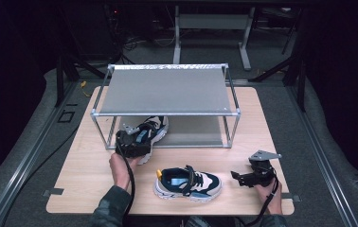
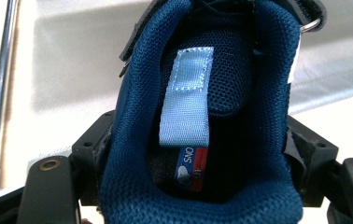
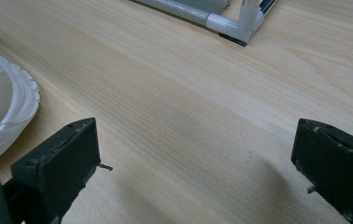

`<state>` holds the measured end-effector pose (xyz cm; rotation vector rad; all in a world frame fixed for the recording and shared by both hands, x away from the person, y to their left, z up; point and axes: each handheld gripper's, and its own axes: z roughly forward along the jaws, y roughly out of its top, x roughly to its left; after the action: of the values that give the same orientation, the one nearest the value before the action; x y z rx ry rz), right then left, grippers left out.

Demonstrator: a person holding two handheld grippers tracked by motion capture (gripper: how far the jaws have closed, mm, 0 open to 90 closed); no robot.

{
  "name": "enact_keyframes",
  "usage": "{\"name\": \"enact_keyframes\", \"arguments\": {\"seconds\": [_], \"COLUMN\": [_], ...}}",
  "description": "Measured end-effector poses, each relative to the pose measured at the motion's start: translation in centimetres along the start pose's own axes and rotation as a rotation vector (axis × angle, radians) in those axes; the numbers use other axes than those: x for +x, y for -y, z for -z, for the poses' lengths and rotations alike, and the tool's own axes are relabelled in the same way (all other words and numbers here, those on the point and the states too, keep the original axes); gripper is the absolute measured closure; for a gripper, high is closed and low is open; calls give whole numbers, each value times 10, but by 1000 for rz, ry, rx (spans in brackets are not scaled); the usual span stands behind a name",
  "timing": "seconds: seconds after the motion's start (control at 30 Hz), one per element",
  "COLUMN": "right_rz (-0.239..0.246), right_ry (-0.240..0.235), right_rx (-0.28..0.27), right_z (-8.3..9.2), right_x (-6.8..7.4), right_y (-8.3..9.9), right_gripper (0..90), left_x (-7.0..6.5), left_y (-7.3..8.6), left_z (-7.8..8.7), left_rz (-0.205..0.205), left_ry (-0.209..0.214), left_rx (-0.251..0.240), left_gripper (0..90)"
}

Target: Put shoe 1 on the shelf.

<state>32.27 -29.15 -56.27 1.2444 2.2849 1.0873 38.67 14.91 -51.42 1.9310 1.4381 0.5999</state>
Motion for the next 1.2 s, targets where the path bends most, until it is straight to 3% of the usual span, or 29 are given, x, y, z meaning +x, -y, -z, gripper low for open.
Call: {"name": "enact_keyframes", "arguments": {"seconds": [0.03,0.07,0.23,0.3,0.43,0.53,0.77,0.9,1.03,1.07,1.1,1.13,1.2], "right_rz": [10,9,0,1,1,-5,-2,-4,-2,-4,-4,-7,-7], "right_ry": [-33,5,0,1,-5,-6,-7,-10,-9,-10,-10,-13,-15], "right_rx": [44,3,0,1,-11,-17,-10,-16,-9,-9,-9,-9,-9], "right_z": [3,0,0,1,1,1,1,1,0,0,0,0,0], "right_x": [-2,0,0,0,0,-1,-1,-1,-1,-1,-1,-2,-2], "right_y": [-1,0,0,0,1,1,0,1,0,0,0,0,0], "right_gripper": [6,6,6,6,5,4,4,5,5,5,5,5,5], "left_x": [-3,-5,-9,-11,-10,-8,-1,7,14,19,19,22,21], "left_y": [-3,-4,-12,-13,-11,-8,7,11,17,21,21,24,24], "left_z": [-7,-9,-18,-19,-12,-3,19,29,28,24,24,22,22], "left_rz": [0,1,8,-7,5,-2,-9,-21,-15,0,0,17,19], "left_ry": [-12,-22,-46,-55,-53,-15,22,51,68,102,102,138,153], "left_rx": [3,5,14,11,-33,-57,-107,-101,-83,-81,-81,-89,-95], "left_gripper": [255,251,206,180,93,83,113,138,162,234,281,286,307]}}
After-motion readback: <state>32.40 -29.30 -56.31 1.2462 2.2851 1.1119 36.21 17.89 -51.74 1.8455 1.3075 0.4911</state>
